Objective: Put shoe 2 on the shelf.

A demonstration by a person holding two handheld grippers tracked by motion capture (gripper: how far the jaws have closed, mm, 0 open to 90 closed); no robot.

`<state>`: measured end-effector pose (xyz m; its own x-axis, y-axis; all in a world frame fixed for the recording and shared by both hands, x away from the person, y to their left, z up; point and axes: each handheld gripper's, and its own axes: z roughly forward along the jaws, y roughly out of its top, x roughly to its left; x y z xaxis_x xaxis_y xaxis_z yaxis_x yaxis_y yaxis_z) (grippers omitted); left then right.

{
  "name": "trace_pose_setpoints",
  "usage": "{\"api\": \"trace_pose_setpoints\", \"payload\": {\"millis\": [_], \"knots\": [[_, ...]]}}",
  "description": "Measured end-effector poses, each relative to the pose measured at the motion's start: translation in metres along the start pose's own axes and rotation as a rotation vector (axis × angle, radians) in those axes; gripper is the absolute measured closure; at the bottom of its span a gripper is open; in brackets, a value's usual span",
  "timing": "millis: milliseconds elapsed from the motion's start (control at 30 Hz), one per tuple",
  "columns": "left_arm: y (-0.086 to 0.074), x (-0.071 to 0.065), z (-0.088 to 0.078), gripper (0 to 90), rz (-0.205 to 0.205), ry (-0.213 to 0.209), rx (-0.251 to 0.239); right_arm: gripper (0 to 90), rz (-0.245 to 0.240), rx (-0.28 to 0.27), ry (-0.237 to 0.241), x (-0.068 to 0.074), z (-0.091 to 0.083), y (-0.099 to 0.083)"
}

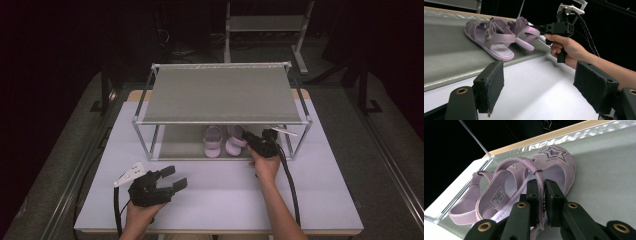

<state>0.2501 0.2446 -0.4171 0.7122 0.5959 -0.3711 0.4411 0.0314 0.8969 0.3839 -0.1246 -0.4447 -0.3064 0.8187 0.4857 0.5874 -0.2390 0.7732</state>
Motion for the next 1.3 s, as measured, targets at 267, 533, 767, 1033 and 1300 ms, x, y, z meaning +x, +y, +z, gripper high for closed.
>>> {"api": "trace_pose_setpoints", "payload": {"millis": [267, 533, 767, 1033, 1300], "knots": [[0.0007, 0.0006, -0.0011, 23.8, 0.0, 0.0, -0.002, 81.2, -0.005, 0.001, 0.006, 0.003, 0.0034, -0.0021], [0.0003, -0.0003, -0.0002, 23.8, -0.002, -0.002, -0.001, 80.5, -0.019, 0.017, 0.01, 0.0058, 0.0072, -0.0047], [0.0001, -0.0004, 0.0005, 23.8, -0.002, -0.003, 0.001, 79.3, -0.003, 0.02, 0.016, 0.0061, 0.0073, -0.0052], [-0.0001, -0.0005, 0.0012, 23.8, 0.001, -0.003, 0.005, 76.7, 0.033, 0.02, 0.03, 0.0052, 0.007, -0.0051], [-0.0001, -0.0008, 0.0016, 23.8, 0.001, -0.006, 0.007, 74.1, 0.046, 0.016, 0.045, 0.0054, 0.0069, -0.005]]}}
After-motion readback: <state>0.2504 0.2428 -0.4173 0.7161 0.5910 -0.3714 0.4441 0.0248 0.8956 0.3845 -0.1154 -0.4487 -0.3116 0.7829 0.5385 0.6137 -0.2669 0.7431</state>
